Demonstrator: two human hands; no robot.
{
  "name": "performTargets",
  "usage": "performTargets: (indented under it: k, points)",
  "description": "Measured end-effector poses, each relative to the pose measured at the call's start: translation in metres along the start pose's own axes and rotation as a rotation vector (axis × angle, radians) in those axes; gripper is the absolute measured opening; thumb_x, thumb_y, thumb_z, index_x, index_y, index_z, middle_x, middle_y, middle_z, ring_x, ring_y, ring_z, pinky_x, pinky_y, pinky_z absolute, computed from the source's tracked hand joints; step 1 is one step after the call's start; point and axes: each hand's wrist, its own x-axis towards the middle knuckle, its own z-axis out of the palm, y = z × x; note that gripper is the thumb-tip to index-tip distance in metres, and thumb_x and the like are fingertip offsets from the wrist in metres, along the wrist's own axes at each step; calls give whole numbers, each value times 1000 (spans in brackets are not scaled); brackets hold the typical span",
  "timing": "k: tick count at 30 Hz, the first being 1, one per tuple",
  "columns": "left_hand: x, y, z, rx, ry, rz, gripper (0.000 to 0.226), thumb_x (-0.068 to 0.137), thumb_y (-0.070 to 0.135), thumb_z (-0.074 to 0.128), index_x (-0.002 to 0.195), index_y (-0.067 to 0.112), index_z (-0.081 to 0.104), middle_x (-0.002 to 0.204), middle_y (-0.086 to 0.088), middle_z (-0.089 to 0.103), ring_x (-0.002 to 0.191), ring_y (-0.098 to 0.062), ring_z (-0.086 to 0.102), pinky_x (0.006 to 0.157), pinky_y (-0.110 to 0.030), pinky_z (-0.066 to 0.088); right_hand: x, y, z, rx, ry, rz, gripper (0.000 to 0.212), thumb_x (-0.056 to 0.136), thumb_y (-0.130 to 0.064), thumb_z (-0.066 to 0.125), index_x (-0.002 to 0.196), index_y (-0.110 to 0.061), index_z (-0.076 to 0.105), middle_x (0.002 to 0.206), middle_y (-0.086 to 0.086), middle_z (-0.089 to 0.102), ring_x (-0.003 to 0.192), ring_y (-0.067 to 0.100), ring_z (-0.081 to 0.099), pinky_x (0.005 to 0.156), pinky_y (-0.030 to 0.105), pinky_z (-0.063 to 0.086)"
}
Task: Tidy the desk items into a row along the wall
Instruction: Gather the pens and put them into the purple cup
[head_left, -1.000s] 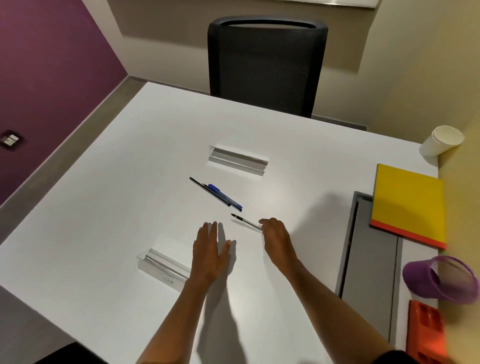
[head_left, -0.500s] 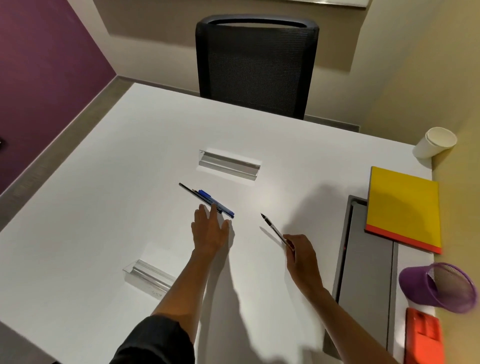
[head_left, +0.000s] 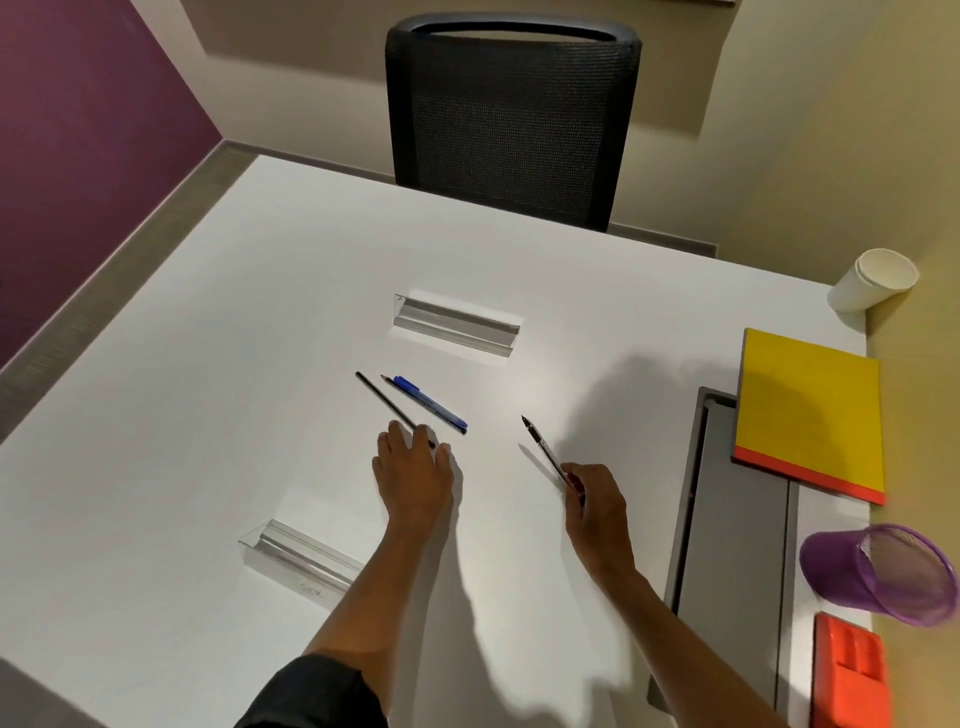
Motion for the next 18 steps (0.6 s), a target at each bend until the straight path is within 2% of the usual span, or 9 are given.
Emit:
performTargets:
  k: [2, 8, 14, 18]
  points:
    - [-3, 0, -4, -58, 39, -28, 31, 92, 33, 53, 105, 6, 63, 115, -18, 54, 104, -35, 52, 80, -43, 49, -3, -4, 2, 13, -4, 4, 24, 90, 2, 54, 108, -10, 63, 95, -5, 55, 87, 20, 59, 78, 34, 53]
    - [-4, 7, -16, -57, -63, -153, 24, 94, 15, 51, 113, 2, 57, 114, -17, 51, 107, -31, 51, 78, -36, 50, -8, -9, 3, 25, -12, 60, 28, 90, 2, 53, 113, -11, 62, 98, -4, 56, 89, 19, 60, 81, 31, 52]
    - [-6, 12, -23, -158, -56, -244, 26, 84, -6, 48, 109, -4, 51, 106, -25, 59, 99, -40, 59, 84, -41, 48, -10, -11, -2, 39, 9, 106, 28, 89, 3, 53, 112, -9, 63, 96, -1, 56, 86, 18, 60, 78, 29, 52]
    - [-16, 5, -27, -297, -97, -377, 23, 77, -3, 57, 100, -4, 55, 102, -24, 63, 97, -42, 61, 82, -39, 49, -15, -19, -8, 92, -2, 174, 25, 91, 0, 53, 112, -10, 63, 98, -2, 54, 84, 15, 59, 69, 11, 45]
